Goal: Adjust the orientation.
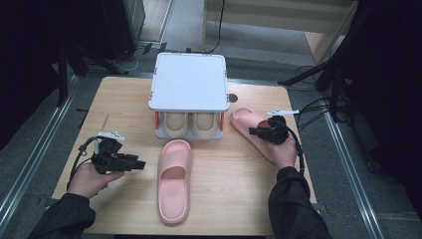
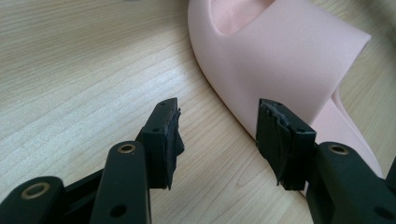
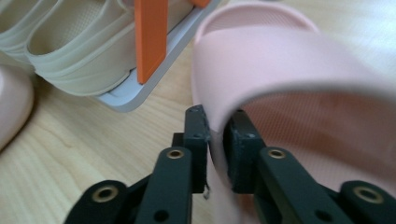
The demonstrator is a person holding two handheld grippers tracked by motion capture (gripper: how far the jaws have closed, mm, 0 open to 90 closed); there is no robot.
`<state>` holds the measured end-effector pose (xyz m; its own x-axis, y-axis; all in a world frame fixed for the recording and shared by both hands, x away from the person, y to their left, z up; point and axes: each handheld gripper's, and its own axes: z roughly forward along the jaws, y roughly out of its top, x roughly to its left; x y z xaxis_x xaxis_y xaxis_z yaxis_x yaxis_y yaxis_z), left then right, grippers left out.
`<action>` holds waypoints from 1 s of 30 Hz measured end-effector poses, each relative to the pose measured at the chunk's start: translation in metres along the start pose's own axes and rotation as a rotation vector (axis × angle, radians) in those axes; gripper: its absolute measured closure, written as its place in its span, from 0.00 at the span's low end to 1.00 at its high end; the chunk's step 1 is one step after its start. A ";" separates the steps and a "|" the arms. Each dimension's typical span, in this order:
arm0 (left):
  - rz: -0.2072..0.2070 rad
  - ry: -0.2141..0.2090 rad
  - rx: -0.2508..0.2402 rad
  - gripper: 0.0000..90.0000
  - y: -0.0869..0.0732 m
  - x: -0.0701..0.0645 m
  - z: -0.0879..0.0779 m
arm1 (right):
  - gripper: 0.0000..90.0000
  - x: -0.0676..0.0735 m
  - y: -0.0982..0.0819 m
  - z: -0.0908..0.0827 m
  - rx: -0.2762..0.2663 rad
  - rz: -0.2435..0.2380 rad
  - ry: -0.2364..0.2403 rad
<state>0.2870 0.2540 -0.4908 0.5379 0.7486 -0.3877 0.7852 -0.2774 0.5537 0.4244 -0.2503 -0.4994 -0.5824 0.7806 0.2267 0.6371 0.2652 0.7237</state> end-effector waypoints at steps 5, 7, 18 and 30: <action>0.004 -0.003 0.001 0.54 0.001 0.000 0.001 | 0.94 0.005 0.006 -0.009 -0.024 0.014 -0.017; 0.004 -0.005 -0.001 0.54 0.002 0.000 0.001 | 0.94 0.007 0.007 -0.011 -0.027 0.013 -0.018; 0.043 -0.015 -0.013 0.53 0.009 -0.005 0.005 | 0.94 0.040 0.005 -0.039 -0.032 -0.043 0.000; 0.096 -0.037 -0.013 0.54 0.021 -0.011 0.014 | 0.93 0.065 -0.009 -0.064 -0.036 -0.035 0.026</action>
<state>0.3021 0.2313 -0.4848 0.6220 0.6958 -0.3592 0.7251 -0.3388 0.5995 0.3485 -0.2380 -0.4500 -0.6169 0.7564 0.2175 0.5981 0.2709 0.7543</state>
